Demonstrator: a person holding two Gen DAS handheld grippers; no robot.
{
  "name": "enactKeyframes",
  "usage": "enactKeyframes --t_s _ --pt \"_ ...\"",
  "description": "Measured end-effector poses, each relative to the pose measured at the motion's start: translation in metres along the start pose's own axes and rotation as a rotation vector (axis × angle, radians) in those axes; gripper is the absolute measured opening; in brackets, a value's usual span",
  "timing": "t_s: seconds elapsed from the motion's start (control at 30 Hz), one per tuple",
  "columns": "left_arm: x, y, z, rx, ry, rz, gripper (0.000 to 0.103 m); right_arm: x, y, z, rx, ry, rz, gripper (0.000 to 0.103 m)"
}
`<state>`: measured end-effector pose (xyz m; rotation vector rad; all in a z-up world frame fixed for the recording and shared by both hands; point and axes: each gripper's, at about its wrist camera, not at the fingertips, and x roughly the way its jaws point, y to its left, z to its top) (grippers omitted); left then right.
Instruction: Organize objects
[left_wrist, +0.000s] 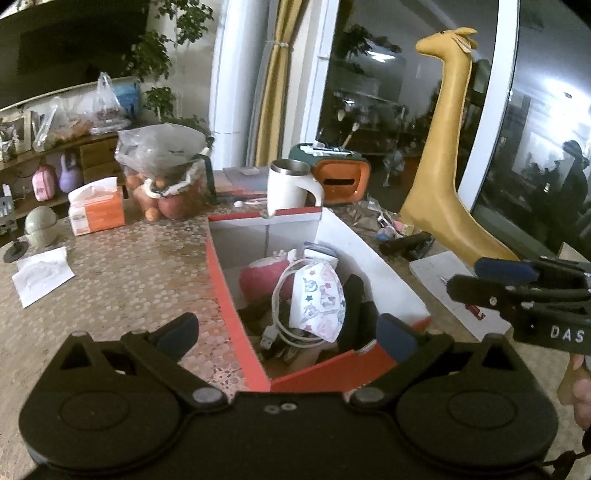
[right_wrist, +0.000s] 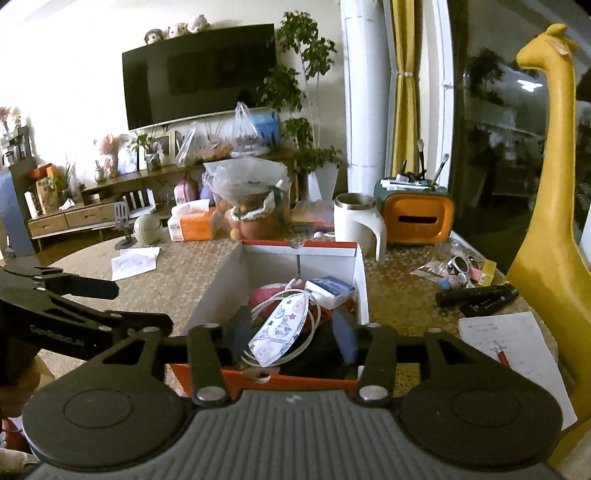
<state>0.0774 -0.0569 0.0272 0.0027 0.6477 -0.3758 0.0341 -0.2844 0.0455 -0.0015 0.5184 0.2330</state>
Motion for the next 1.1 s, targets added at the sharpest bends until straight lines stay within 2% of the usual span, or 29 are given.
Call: enactKeyframes --t_s 0.17,0.27,0.47,1.1 --pt "-0.012 0.001 -0.01 -0.018 -0.023 0.046 0.102 -0.006 0.009 -0.012 0.004 0.005 0.007 0.069" --pt "-0.014 0.0 -0.015 -0.014 -0.02 0.057 0.102 -0.011 0.014 -0.019 0.008 -0.008 -0.001 0.081" --pt "-0.017 -0.002 -0.026 -0.019 -0.008 0.049 0.102 -0.021 0.02 -0.031 0.052 -0.039 -0.02 0.098" --pt "-0.017 -0.006 -0.037 -0.012 0.006 0.031 0.102 -0.026 0.02 -0.045 0.111 -0.036 -0.062 0.099"
